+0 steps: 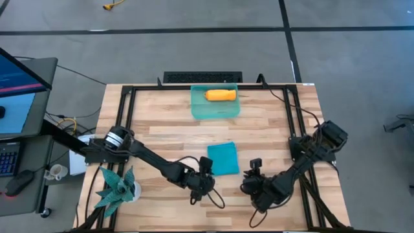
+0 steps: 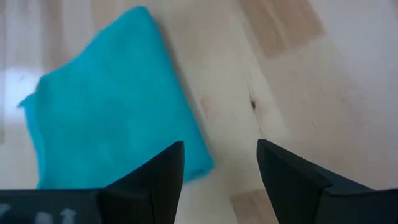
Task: Roll microfiber towels into tight, uniform cylinder then place into a basket
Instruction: Roll the blue microfiber cloth on the table
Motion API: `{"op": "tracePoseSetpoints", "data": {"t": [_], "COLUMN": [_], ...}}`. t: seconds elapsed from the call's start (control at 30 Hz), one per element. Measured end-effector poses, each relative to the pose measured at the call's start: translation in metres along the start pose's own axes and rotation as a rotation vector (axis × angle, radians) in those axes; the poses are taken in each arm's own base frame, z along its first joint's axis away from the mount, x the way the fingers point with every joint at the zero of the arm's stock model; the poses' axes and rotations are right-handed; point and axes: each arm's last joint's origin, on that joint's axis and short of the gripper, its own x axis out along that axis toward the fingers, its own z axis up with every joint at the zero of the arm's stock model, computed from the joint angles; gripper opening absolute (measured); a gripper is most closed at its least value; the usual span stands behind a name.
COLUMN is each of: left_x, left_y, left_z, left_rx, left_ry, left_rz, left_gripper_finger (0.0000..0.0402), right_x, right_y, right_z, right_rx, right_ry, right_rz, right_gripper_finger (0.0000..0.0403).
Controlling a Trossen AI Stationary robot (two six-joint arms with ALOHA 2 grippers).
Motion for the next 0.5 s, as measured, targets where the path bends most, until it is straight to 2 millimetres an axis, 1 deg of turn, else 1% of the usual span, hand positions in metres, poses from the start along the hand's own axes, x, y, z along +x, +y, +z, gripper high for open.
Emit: {"op": "tracePoseSetpoints", "data": {"t": [0.07, 0.13, 0.33, 0.5], "left_x": [0.007, 0.009, 0.01, 0.013], "left_y": [-0.002, -0.001, 0.01, 0.015], "left_z": [-0.001, 0.0, 0.002, -0.001], "left_rx": [0.051, 0.074, 0.051, 0.011], "left_ry": [-0.01, -0.023, -0.026, -0.014], "left_rz": [0.008, 0.019, 0.069, -0.006], "left_gripper_finger": [0.0195, 0.0195, 0.0195, 0.0195], "right_x": [-0.002, -0.002, 0.004, 0.011], "right_y": [0.003, 0.004, 0.0, -0.007], "right_z": [0.0, 0.003, 0.012, 0.019], "right_rx": [0.007, 0.024, 0.097, 0.152], "right_ry": [-0.015, -0.038, -0.071, -0.083], "right_rz": [0.009, 0.021, 0.034, 0.035], "right_gripper_finger": [0.0101, 0.0101, 0.0101, 0.0101]}}
